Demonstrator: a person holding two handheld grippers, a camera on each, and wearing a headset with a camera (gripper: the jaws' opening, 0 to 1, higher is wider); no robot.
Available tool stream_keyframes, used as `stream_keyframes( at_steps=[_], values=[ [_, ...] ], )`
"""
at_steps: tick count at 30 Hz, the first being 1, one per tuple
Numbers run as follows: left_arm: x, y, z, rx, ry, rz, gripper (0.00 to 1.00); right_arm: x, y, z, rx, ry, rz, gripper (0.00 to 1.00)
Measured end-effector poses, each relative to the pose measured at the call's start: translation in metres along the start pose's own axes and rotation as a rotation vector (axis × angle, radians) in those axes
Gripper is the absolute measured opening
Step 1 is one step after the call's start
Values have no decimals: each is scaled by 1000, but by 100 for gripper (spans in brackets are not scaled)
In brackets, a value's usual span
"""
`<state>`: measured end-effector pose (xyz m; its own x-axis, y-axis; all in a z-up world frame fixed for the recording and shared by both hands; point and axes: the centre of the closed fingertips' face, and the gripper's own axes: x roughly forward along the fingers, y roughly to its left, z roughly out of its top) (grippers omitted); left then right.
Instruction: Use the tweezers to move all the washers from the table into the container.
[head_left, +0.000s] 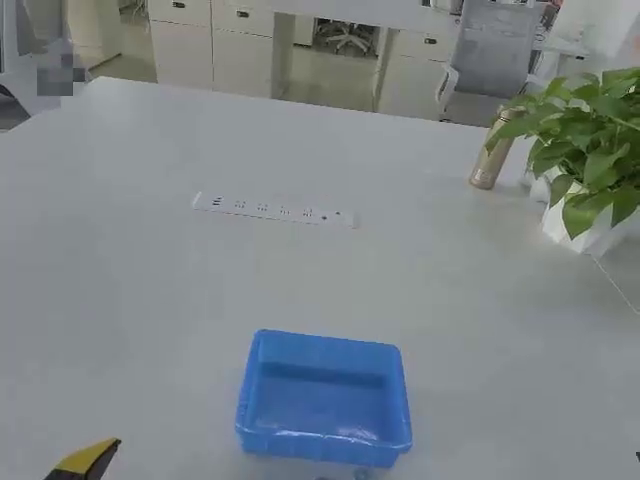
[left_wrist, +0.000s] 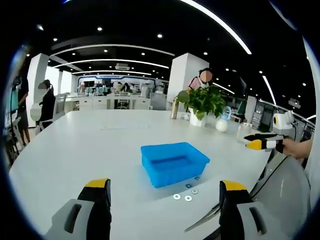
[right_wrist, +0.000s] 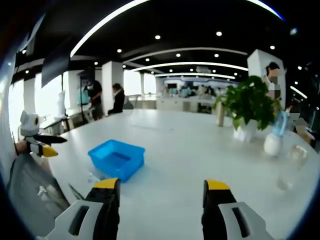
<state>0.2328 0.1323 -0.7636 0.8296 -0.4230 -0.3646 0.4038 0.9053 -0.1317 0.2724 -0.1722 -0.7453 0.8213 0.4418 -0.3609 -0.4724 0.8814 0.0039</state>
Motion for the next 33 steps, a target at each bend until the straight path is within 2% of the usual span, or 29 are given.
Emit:
stream_keyframes(
  at_steps=[33],
  values=[
    [-1, 2, 0, 14, 3, 14, 87, 1, 1, -3, -4, 16, 2, 63]
  ],
)
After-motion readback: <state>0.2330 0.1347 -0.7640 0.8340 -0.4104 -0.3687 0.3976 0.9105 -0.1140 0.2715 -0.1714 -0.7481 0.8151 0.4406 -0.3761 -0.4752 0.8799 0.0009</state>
